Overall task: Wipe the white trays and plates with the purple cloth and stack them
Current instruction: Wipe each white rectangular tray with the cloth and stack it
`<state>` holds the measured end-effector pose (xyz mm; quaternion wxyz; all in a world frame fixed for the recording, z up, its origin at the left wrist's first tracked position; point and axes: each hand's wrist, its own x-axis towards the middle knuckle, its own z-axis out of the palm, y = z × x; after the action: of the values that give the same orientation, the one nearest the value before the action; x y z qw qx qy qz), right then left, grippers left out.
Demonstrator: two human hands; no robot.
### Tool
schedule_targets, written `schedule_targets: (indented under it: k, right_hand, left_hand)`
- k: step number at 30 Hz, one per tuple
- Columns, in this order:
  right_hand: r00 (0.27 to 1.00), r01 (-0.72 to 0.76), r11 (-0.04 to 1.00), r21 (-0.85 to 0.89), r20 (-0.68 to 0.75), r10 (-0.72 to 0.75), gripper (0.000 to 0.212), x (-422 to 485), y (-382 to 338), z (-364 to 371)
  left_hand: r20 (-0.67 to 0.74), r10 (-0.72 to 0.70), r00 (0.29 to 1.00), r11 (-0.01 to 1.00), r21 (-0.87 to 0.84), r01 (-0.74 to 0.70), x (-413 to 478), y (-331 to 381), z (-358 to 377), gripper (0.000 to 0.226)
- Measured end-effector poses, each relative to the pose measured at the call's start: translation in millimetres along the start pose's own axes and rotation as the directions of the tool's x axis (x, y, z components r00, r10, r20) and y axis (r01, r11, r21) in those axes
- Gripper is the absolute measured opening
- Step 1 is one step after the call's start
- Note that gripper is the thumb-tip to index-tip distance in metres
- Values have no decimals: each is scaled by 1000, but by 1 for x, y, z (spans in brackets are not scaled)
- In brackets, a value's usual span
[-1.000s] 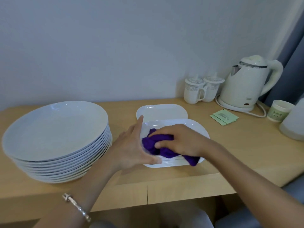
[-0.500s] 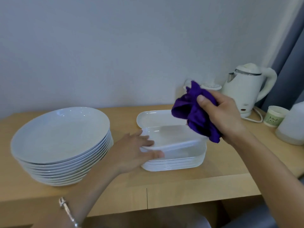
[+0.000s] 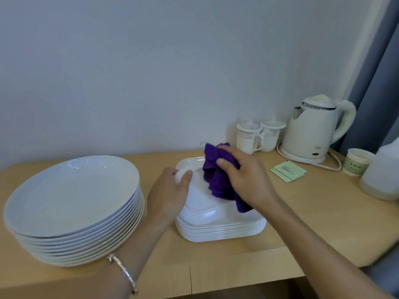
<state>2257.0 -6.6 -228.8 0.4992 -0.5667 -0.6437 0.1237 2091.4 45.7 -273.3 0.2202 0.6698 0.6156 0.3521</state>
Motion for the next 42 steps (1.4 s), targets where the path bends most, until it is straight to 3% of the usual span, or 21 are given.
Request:
schedule_targets:
  k: [3, 6, 11, 14, 16, 19, 20, 22, 25, 27, 30, 31, 32, 33, 35, 36, 38, 40, 42]
  right_hand:
    - [988, 55, 978, -201, 155, -24, 26, -6, 16, 27]
    - [977, 123, 916, -381, 209, -44, 34, -4, 26, 34]
    - [980, 196, 856, -478, 129, -152, 30, -9, 20, 40]
    - [954, 290, 840, -459, 207, -216, 35, -25, 18, 44]
    - [974, 215, 855, -472, 167, -153, 30, -16, 31, 27]
    - [999, -34, 854, -518, -38, 16, 29, 5, 54, 1]
    - [998, -48, 858, -512, -68, 15, 26, 5, 54, 4]
    - [994, 102, 879, -466, 18, -106, 23, -9, 44, 23]
    - [948, 292, 880, -374, 234, -214, 35, -27, 28, 34]
    - [975, 184, 900, -395, 189, -117, 32, -7, 44, 14]
    - [985, -170, 905, -389, -59, 160, 27, 19, 75, -19]
    - [975, -222, 894, -390, -96, 200, 26, 16, 75, -18]
    - [982, -185, 888, -420, -99, 158, 26, 7, 71, -11]
    - [999, -39, 891, -452, -52, 17, 25, -5, 61, 0]
    - [959, 280, 870, -407, 163, -232, 26, -24, 38, 19]
    - [925, 358, 858, -367, 264, -273, 28, -23, 36, 21]
    - [948, 265, 888, -376, 269, -169, 29, -1, 48, 13]
    - [993, -20, 906, -423, 94, 66, 30, 27, 71, -6]
    - [973, -220, 886, -408, -29, 228, 32, 35, 78, -16]
  left_hand:
    - [56, -37, 998, 999, 36, 35, -1, -8, 2, 43]
    - [147, -36, 988, 999, 39, 31, -4, -13, 7, 46]
    - [149, -18, 989, 992, 130, -2, -7, -11, 24, 49]
    - [164, -5, 987, 986, 163, -22, -6, -12, 26, 42]
    - [173, 6, 985, 966, 254, -50, -7, -12, 26, 43]
    - [162, 42, 986, 903, 416, -107, -8, -9, 28, 52]
    - [164, 42, 986, 896, 430, -110, -8, -8, 30, 55]
    - [205, 9, 979, 892, 441, -100, -7, -8, 31, 60]
    - [273, -11, 962, 882, 455, -120, -5, -12, 30, 62]
    - [260, 18, 966, 895, 425, -131, -6, -11, 29, 60]
    - [235, 67, 970, 906, 393, -158, -7, -11, 29, 57]
    - [237, 73, 969, 911, 378, -161, -7, -11, 29, 56]
    - [238, 83, 968, 918, 359, -168, -6, -12, 30, 55]
    - [236, 103, 966, 923, 339, -181, -4, -14, 31, 55]
    - [233, 136, 963, 939, 279, -200, -1, -17, 30, 58]
    - [238, 136, 962, 946, 259, -198, -1, -18, 30, 59]
    - [238, 115, 965, 945, 274, -180, -2, -17, 30, 53]
    - [226, 111, 968, 940, 292, -176, -4, -14, 28, 49]
    - [217, 114, 970, 944, 280, -174, -6, -11, 27, 49]
